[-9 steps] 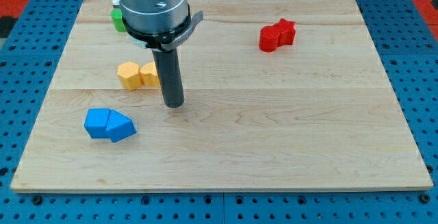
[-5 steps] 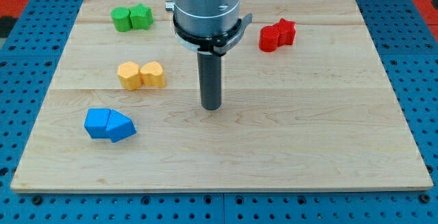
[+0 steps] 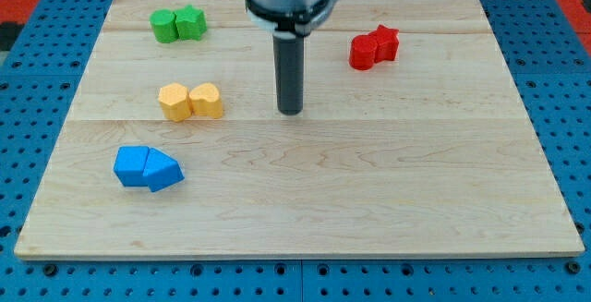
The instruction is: Point at the red star
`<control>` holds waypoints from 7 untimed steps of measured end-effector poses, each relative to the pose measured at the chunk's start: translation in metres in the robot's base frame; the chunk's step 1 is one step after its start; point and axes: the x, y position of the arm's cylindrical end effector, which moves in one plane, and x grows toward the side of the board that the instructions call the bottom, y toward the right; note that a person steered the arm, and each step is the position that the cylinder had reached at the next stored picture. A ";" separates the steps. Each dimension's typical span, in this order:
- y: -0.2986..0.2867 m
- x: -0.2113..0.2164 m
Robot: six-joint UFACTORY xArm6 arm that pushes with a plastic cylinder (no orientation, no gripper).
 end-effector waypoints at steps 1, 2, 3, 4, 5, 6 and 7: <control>-0.001 -0.035; 0.006 -0.075; 0.007 -0.114; 0.053 -0.146; 0.100 -0.166; 0.132 -0.167; 0.134 -0.161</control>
